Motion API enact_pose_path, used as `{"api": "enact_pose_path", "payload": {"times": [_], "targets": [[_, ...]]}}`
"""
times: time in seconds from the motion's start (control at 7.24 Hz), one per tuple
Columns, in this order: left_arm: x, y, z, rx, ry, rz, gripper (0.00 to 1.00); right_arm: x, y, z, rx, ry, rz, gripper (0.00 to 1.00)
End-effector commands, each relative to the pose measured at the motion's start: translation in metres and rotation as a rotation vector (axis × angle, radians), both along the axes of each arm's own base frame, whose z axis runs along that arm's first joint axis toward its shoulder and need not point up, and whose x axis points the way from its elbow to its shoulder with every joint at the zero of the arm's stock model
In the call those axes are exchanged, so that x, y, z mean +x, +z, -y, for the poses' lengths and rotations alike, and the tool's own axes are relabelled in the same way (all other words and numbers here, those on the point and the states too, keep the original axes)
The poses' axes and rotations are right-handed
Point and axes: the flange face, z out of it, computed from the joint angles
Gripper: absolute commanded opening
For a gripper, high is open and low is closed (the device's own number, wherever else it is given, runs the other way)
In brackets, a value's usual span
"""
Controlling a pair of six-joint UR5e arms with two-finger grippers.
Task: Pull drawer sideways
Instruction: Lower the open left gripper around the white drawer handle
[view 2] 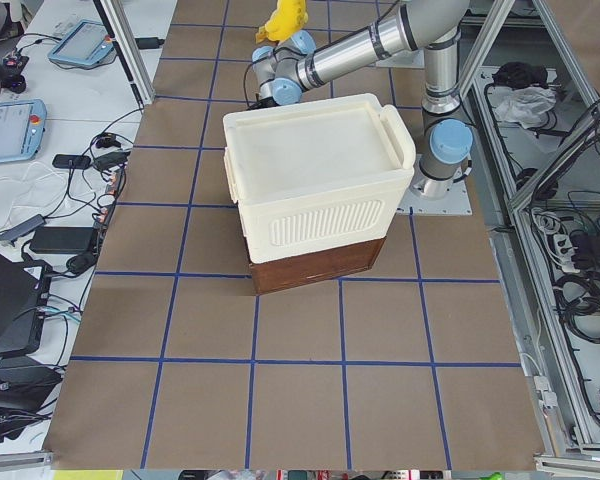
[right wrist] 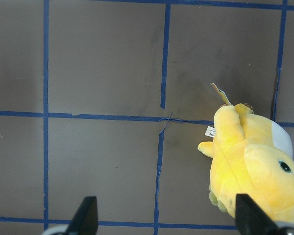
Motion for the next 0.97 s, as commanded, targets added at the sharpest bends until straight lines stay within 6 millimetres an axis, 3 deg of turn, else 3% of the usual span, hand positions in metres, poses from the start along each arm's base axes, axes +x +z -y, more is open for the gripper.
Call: {"api": "enact_pose_path", "payload": {"times": [0.0, 0.69, 0.83], "targets": [[0.005, -0.013, 0.005, 0.028, -0.038, 0.053, 1.00, 0.000, 0.000, 0.000, 0.000, 0.000, 0.000, 1.00], [0.012, -0.034, -0.002, 0.075, -0.060, 0.090, 1.00, 0.000, 0.000, 0.000, 0.000, 0.000, 0.000, 1.00], [0.023, -0.035, -0.001, 0.080, -0.039, 0.090, 1.00, 0.000, 0.000, 0.000, 0.000, 0.000, 0.000, 1.00]]}}
